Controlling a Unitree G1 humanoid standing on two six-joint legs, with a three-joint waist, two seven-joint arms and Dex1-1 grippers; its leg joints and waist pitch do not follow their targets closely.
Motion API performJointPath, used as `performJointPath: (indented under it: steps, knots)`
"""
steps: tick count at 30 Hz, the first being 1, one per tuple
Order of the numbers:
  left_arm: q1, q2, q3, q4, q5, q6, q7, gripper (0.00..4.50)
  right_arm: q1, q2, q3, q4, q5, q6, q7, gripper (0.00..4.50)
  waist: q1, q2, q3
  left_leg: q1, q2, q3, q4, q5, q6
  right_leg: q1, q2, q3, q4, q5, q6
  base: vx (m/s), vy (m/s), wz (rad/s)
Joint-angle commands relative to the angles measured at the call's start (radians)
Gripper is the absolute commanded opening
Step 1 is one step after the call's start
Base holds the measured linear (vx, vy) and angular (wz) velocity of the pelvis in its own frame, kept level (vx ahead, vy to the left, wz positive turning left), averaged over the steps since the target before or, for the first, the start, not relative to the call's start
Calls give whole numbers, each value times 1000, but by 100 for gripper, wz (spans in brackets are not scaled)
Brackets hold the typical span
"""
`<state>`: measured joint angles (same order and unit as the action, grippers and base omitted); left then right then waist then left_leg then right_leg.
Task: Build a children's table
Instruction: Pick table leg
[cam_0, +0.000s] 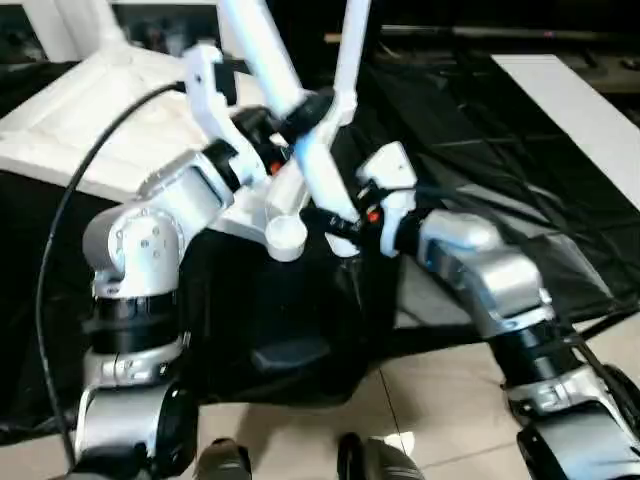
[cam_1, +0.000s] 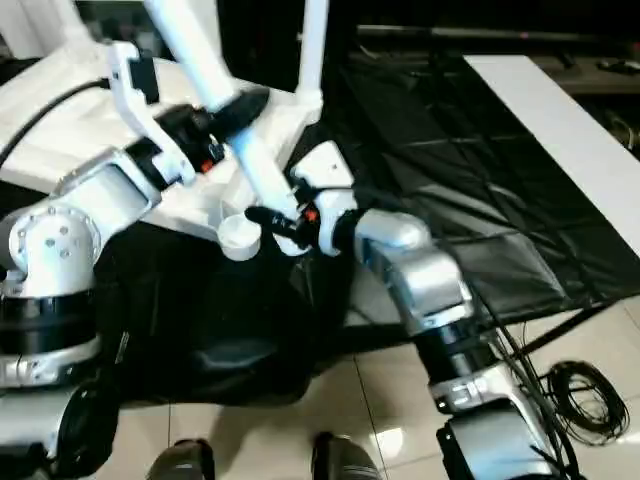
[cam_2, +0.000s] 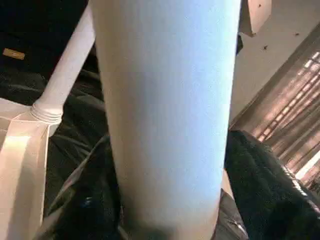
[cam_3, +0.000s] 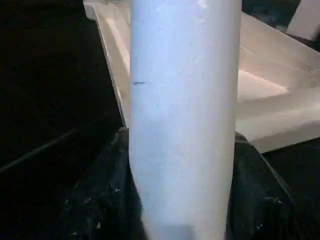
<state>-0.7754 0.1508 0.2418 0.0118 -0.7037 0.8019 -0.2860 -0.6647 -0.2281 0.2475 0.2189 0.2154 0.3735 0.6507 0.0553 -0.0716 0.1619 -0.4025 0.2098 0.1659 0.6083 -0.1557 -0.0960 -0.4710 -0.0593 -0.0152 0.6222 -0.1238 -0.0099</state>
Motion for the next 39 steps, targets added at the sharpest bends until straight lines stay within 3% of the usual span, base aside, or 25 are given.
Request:
performJointPath:
  steps: [1, 2, 6, 8, 19, 20, 21, 23, 25, 26, 30, 32, 34, 35, 39]
  knots:
    - [-9, -6, 0, -1, -9, 0, 14, 272, 6, 3, 12, 9, -31, -50, -12, 196, 0, 4, -111, 9, -13, 16, -53, -137, 17, 83, -31, 18, -60, -237, -140, 0, 0, 0]
    - [-7, -10, 2, -2, -18, 6, 12, 246, 4, 6, 12, 16, -35, -57, -17, 196, 0, 4, -110, 10, -14, 16, -54, -137, 18, 83, -30, 18, -61, -239, -141, 0, 0, 0]
    - [-10, -32, 26, -17, -56, 31, 26, 232, -10, 13, -2, 46, -51, -79, -42, 196, -1, 5, -108, 12, -13, 16, -54, -153, 19, 82, -30, 18, -62, -248, -147, 0, 0, 0]
    - [-15, -37, 37, -15, -69, 40, 35, 201, -12, 16, -6, 53, -56, -84, -48, 195, -2, 4, -108, 11, -14, 16, -54, -158, 20, 82, -28, 18, -62, -246, -147, 0, 0, 0]
    - [-22, -27, 41, -19, -81, 49, 30, 185, -27, 33, -19, 86, -75, -135, -56, 195, -4, 3, -108, 12, -13, 16, -54, -154, 31, 81, -30, 18, -61, -247, -143, 0, 0, 0]
    - [-23, -18, 36, -19, -77, 48, 23, 185, -28, 40, -31, 82, -42, -124, -24, 195, -5, 3, -107, 12, -12, 16, -54, -157, 31, 80, -29, 18, -61, -251, -142, 0, 0, 0]
    - [-23, -8, 30, -19, -73, 49, 11, 185, -28, 47, -52, 66, 11, -73, 7, 251, -6, 3, -106, 13, -13, 16, -55, -166, 37, 81, -27, 18, -62, -257, -140, 0, 0, 0]
    - [-25, 10, 16, -18, -70, 56, -16, 184, -31, 50, -85, 42, 81, 7, 50, 265, -5, 3, -105, 15, -13, 15, -56, -165, 48, 80, -29, 19, -61, -255, -141, 0, 0, 0]
    - [-25, 31, -3, -20, -72, 75, -51, 184, -43, 41, -107, 40, 103, 41, 57, 270, -5, 4, -105, 15, -11, 14, -57, -148, 48, 80, -29, 17, -59, -242, -149, 0, 0, 0]
    - [-27, 49, -21, -22, -77, 95, -85, 183, -61, 24, -126, 44, 128, 83, 76, 298, -5, 4, -104, 15, -11, 14, -57, -145, 47, 79, -28, 18, -60, -238, -152, 0, 0, 0]
    - [-35, 75, -40, -16, -93, 127, -138, 182, -99, -25, -151, 51, 198, 214, 153, 311, -2, 8, -102, 17, -12, 15, -57, -148, 36, 81, -29, 19, -60, -236, -163, 0, 0, 0]
    - [-46, 99, -51, 0, -107, 146, -184, 182, -125, -100, -148, 42, 271, 356, 282, 312, 0, 7, -102, 18, -14, 15, -57, -139, 44, 84, -26, 19, -59, -215, -172, 0, 0, 0]
    - [-52, 106, -47, 10, -118, 158, -195, 182, -128, -126, -144, 36, 286, 389, 323, 312, 4, 7, -100, 15, -12, 15, -56, -131, 49, 84, -30, 20, -59, -203, -178, 0, 0, 0]
    - [-60, 125, -48, 21, -133, 184, -225, 182, -139, -151, -154, 38, 314, 441, 352, 312, 6, 6, -101, 16, -13, 15, -56, -128, 47, 84, -31, 19, -61, -213, -182, 0, 0, 0]
    - [-68, 146, -57, 40, -125, 189, -253, 182, -149, -170, -158, 34, 340, 475, 381, 312, 4, 3, -101, 13, -13, 14, -57, -123, 33, 86, -35, 18, -63, -245, -179, 0, 0, 0]
